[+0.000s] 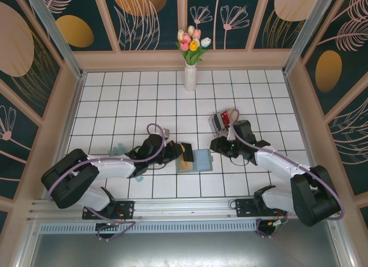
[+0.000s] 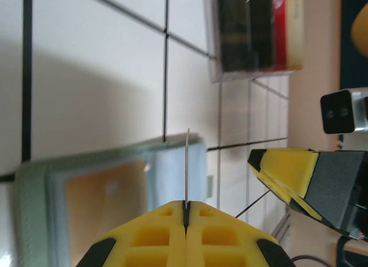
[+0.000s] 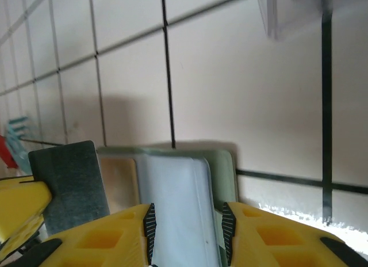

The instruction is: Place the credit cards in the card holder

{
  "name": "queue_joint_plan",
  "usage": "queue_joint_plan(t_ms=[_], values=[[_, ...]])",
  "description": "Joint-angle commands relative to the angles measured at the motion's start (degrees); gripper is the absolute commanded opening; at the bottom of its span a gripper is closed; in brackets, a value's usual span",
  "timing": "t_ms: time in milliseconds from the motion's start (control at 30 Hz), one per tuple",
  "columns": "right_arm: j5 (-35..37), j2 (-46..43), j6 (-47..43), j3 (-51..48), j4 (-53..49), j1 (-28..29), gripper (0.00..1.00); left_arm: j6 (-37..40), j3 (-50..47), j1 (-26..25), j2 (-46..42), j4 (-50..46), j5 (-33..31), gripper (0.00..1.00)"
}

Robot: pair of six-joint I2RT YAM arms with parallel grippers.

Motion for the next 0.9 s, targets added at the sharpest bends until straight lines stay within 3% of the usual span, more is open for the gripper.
queue_joint_plan(t_ms=[0, 433, 667, 867], values=[[4.2, 1.5, 1.3, -0.7, 2.6, 3.2, 0.39, -0.2, -0.6, -1.7, -0.7, -2.7, -5.4, 0.00], [6.6, 6.0, 1.2, -1.3, 3.3, 5.5, 0.40, 0.5, 3.3, -4.0, 6.2, -0.7, -5.0, 0.00], [14.5, 2.5, -2.7, 2.3, -3.4, 9.4, 0.61, -1.4, 0.9, -4.2, 5.1, -2.1, -7.7, 0.00], [20.5, 9.0, -3.9, 5.8, -6.1, 13.9, 0.63, -1.1, 0.9, -4.2, 5.0, -2.8, -7.8, 0.00]])
